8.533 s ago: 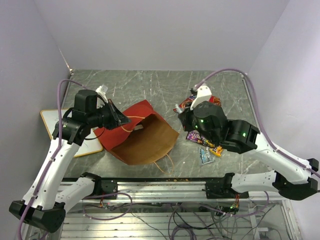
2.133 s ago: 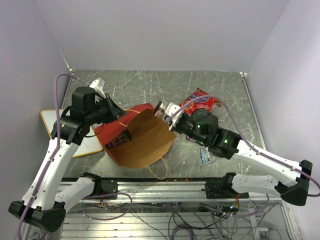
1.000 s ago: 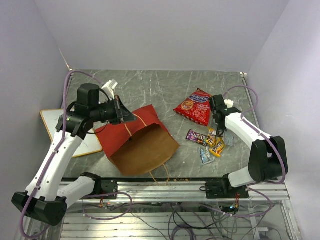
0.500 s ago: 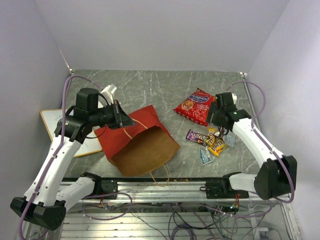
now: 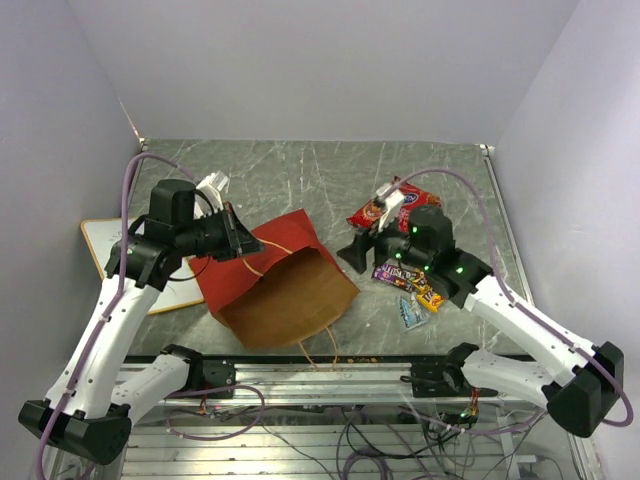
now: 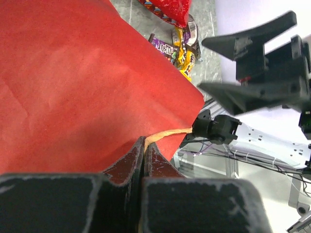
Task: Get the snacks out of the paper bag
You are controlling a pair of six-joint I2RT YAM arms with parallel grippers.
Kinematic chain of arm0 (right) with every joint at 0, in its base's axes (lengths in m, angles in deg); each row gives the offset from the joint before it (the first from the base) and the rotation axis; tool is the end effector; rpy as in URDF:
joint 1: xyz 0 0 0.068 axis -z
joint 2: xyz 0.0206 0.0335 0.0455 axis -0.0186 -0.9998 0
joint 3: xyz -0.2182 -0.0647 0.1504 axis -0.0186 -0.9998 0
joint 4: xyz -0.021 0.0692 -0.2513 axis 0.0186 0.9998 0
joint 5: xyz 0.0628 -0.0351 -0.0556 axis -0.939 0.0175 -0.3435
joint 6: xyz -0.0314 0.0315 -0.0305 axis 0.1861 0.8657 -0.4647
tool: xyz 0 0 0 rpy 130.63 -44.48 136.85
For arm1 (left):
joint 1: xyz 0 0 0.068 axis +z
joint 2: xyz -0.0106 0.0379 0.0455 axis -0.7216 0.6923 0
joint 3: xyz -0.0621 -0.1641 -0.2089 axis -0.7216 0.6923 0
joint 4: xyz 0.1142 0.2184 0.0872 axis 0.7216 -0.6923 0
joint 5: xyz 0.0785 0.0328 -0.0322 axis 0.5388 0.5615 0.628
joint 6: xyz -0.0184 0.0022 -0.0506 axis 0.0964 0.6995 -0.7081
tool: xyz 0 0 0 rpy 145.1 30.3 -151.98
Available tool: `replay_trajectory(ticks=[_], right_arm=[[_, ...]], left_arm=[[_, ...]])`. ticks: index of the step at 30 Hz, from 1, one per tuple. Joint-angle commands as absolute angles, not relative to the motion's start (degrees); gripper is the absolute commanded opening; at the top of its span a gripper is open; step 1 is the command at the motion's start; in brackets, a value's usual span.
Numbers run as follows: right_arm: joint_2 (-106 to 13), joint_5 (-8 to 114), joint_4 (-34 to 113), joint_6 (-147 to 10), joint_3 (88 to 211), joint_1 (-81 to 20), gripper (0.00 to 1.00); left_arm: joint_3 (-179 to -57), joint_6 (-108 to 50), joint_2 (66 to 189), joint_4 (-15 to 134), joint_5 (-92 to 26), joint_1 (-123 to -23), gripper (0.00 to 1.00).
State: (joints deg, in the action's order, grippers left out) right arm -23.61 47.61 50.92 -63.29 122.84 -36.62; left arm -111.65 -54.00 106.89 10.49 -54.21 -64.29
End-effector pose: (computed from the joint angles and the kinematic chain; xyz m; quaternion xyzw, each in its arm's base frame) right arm 0.1859 0.1425 0.3165 -0.2299 0.7916 0.3085 0.4746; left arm 0.1663 -0.0729 0.3737 -0.0246 0.8681 -0.4054 0.2852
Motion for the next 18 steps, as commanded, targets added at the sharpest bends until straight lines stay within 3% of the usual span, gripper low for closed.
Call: replay_trajectory(ticks=[1, 5, 10, 18], right_arm=[[-23.46, 43.82, 37.53, -74.09, 121.23, -46.81, 0.77], [-23.79, 39.42, 31.1, -89.0, 118.45, -53.9, 0.74], [-33.37, 34.36, 40.06, -109.67, 124.62, -60.2, 0.72], [-46.24, 41.52, 31.26, -126.28, 125.0, -65.74, 0.63]], left_arm=[[-113.06, -53.37, 105.43, 8.95, -51.55, -64.2, 0.07], [-113.08, -54.13, 105.05, 9.47, -50.43, -64.2, 0.07], [-113.36, -54.91, 104.69, 11.13, -49.97, -64.2, 0.07], [-110.91, -55.26, 102.06, 18.39, -49.74, -64.2, 0.07]])
